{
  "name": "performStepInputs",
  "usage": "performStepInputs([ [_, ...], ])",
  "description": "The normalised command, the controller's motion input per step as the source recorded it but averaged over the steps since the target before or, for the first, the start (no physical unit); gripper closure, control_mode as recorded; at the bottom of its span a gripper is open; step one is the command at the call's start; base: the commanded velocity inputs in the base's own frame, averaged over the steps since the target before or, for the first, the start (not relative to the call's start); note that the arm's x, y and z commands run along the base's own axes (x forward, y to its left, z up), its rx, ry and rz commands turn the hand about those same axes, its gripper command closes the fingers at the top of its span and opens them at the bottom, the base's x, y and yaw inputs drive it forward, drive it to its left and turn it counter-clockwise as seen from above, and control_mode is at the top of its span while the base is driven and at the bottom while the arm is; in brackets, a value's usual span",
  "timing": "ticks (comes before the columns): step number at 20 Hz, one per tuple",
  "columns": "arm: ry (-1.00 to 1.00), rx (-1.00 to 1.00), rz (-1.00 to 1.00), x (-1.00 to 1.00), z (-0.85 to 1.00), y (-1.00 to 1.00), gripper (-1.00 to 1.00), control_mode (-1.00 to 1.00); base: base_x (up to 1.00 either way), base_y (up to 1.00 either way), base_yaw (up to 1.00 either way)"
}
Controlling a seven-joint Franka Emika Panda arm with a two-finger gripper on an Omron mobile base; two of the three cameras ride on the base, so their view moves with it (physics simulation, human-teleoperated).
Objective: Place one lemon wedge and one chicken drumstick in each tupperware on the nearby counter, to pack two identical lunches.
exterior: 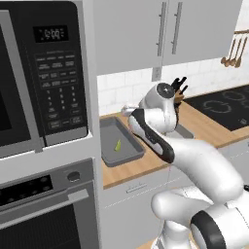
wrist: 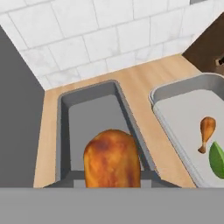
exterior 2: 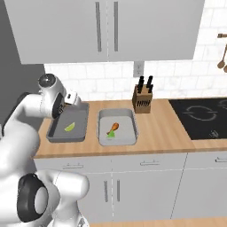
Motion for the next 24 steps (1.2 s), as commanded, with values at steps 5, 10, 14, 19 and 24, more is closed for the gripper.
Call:
performStepInputs([
  [5,0.03,-0.03,0.08,1.0,-0.81,0.64,1.0,-1.0,0.0,0.0,0.0],
  [10,0.0,-0.02,0.0,1.0,-0.51,0.59,1.0,-1.0,0.0,0.0,0.0],
  [14,0.03,0.0,0.0,0.91,-0.54,0.23,-1.0,-1.0,0.0,0.0,0.0],
  [19,0.01,0.01,-0.02,0.08,0.12,0.0,-1.0,-1.0,0.0,0.0,0.0],
  [24,0.09,0.05,-0.04,-0.04,0.77,0.0,-1.0,-1.0,0.0,0.0,0.0],
])
